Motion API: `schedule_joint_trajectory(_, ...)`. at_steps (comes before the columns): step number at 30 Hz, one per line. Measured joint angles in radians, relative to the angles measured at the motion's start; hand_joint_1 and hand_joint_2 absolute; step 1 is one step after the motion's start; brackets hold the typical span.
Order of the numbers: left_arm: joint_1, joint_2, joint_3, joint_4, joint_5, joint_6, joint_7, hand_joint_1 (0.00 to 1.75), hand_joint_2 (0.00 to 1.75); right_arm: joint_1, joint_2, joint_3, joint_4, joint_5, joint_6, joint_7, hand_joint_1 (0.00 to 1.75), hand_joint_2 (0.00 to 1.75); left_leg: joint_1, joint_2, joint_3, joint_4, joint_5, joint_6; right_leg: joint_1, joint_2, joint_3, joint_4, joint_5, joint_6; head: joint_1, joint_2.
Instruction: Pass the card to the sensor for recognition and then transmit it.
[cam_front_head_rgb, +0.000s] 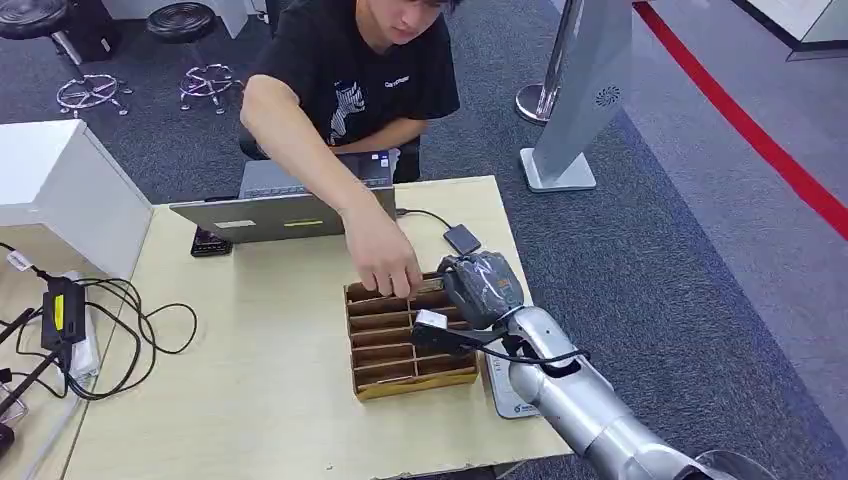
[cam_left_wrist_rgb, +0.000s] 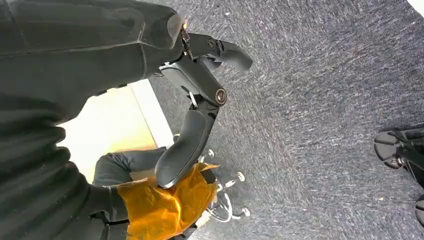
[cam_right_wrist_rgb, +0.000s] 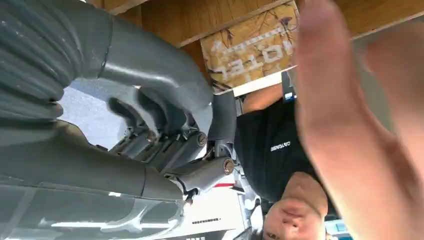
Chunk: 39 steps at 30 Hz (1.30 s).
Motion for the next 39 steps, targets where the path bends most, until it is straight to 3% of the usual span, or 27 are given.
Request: schedule_joint_trajectory(39,0.000,0.000,0.000,0.000,0.000,0.000,0.000,0.00,1.75,-0.002,0.000,0.000,-0.001,-0.005,-0.026,0.010,0.00,1.75,0.000,0.000,0.000,0.000,0.000,0.000,0.000,0.000,0.000,0.000,0.000,0.000,0.000,0.000)
